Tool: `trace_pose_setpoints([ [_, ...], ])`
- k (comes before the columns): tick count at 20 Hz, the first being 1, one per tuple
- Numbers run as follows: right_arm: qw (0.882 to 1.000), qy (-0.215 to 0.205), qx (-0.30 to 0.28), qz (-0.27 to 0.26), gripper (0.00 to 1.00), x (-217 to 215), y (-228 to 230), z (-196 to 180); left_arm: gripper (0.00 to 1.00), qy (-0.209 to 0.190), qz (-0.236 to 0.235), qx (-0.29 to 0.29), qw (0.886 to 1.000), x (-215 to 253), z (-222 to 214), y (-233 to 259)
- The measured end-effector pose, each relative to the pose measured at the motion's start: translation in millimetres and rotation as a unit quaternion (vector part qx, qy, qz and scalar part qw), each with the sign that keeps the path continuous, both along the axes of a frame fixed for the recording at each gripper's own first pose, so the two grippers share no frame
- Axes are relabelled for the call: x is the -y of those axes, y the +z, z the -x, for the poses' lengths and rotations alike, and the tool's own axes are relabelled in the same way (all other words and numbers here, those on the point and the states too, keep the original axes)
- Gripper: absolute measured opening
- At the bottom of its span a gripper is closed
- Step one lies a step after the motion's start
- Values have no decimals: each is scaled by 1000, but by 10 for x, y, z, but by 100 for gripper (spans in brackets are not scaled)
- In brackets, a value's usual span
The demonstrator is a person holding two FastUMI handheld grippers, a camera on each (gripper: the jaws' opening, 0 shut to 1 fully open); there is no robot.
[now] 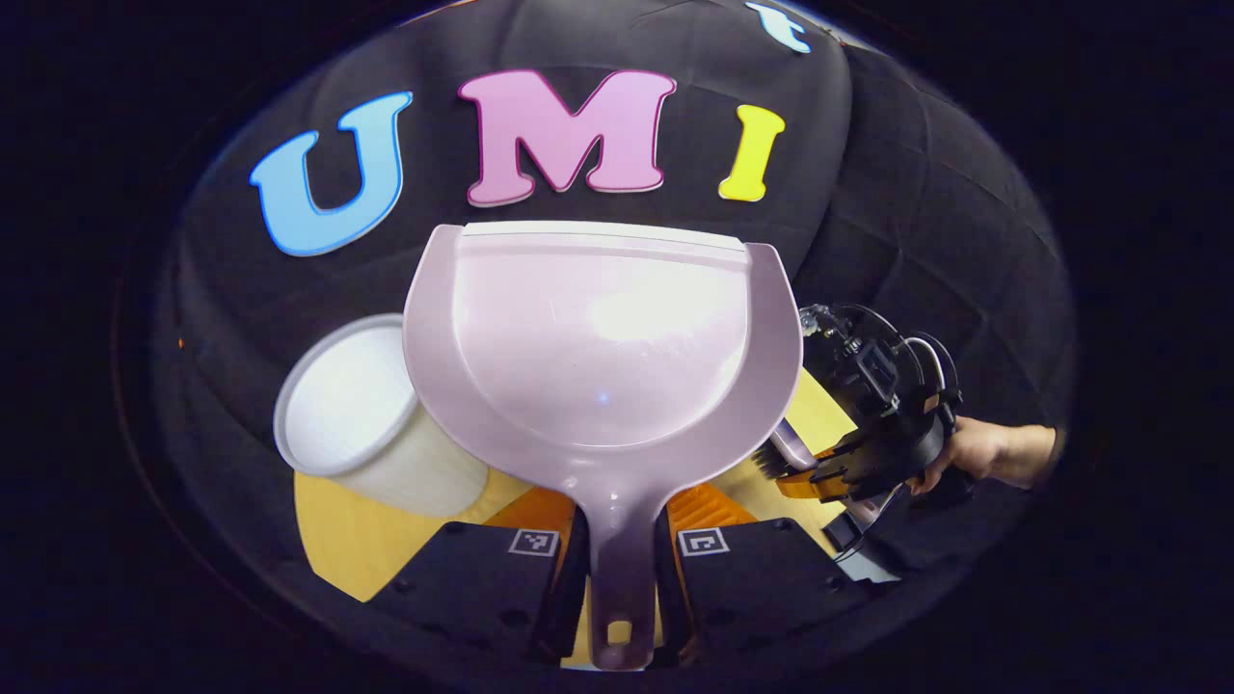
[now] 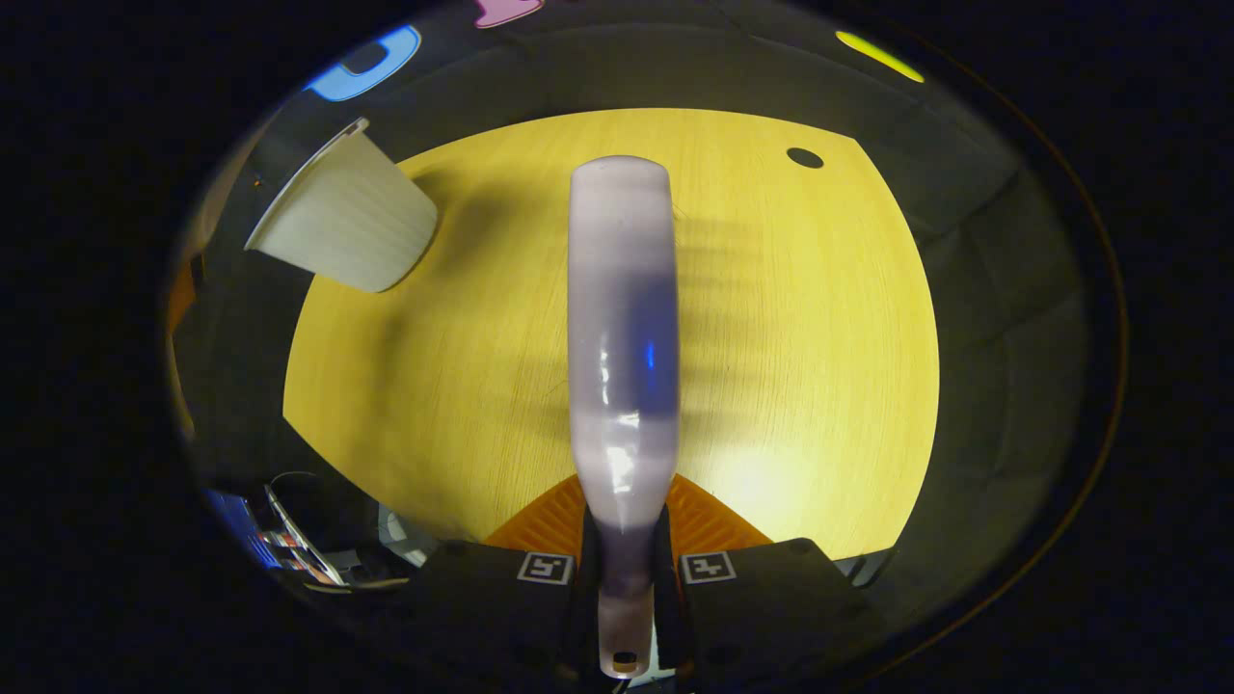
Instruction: Pick up the small broom and dustpan from the desktop, sweep the trash into the dustpan with the broom, and then empty the trash into the garbage bin.
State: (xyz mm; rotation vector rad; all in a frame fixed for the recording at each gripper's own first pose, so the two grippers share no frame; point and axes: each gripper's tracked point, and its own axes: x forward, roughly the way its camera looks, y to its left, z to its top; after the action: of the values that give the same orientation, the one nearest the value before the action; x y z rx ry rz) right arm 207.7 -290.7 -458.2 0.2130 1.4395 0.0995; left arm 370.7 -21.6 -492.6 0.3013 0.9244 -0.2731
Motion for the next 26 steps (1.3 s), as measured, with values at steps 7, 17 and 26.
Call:
trace_pose_setpoints([
  [7,998,-38,-36,15,27,-305,-507,-25,29,113,-27,-80,990,-369,-182,-1063],
  [17,993,-17,-108,51,27,-424,-958,-55,29,170,-34,-189,966,-512,116,-1555],
  [26,990,-17,-140,24,28,-419,-1003,-47,30,174,-33,-222,959,-482,80,-1450],
])
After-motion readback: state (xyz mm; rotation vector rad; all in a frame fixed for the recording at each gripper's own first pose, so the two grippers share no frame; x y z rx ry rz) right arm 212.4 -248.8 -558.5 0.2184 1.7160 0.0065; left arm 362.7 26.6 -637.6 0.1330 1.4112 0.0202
